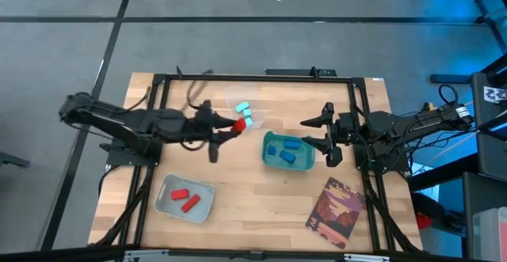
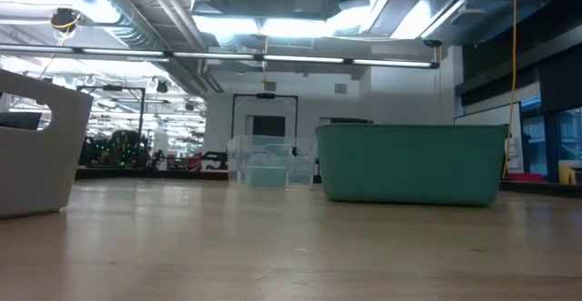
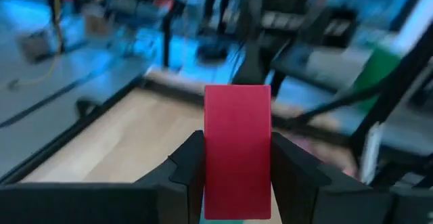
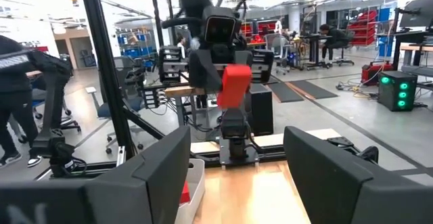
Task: Sort & place blocks by color
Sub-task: Put the red block into the gray bin
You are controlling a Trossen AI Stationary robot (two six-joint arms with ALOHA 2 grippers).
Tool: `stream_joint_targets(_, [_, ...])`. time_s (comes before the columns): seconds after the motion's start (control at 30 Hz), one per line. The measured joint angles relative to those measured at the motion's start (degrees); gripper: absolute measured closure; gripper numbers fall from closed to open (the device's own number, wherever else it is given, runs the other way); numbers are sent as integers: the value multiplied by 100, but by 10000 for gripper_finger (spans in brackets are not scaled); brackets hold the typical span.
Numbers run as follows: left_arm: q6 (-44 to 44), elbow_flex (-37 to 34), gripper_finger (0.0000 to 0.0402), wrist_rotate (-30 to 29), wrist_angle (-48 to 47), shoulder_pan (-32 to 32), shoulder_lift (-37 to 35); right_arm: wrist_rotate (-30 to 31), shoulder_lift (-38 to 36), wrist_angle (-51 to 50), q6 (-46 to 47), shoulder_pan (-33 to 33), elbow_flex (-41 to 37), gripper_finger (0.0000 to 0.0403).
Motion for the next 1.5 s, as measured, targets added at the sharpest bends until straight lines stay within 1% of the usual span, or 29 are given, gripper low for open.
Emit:
stream_joint_targets(0.17, [88,-1326,281,353,1978,92,-730,0,0,-4,0,-1,0,162])
stream_joint_targets(0.27, [105,-1915,281,379,2876,101,-922,0,0,-6,0,1,0,162])
stream_joint_targets(0.33, [99,-2154,281,426,3206,102,-969,0,0,-8,0,0,0,162])
stream_joint_targets(0.83, [-1,-2222,281,542,3340,100,-979,2,0,-7,0,-1,0,162])
stream_joint_targets(0.9, [-131,-2106,281,686,3037,100,-979,2,0,-7,0,0,0,162])
stream_joint_targets(0.97, [-218,-1796,281,919,2324,60,-979,1,0,-7,0,0,0,162])
stream_joint_targets(1.07, [-477,-1110,281,1133,663,-186,-915,2,0,-7,8,1,0,162])
stream_joint_targets(1.2, [-1046,-160,281,1253,-1849,-747,-512,2,0,-11,28,1,0,162])
stream_joint_targets(1.27, [-1462,205,281,1294,-2695,-1109,-223,2,0,-38,29,1,0,162])
stream_joint_targets(1.33, [-1814,345,281,1448,-3284,-1483,62,2,0,-42,34,1,0,162])
stream_joint_targets(1.5, [-2732,376,281,1748,-3828,-2381,866,2,0,-70,35,1,0,162])
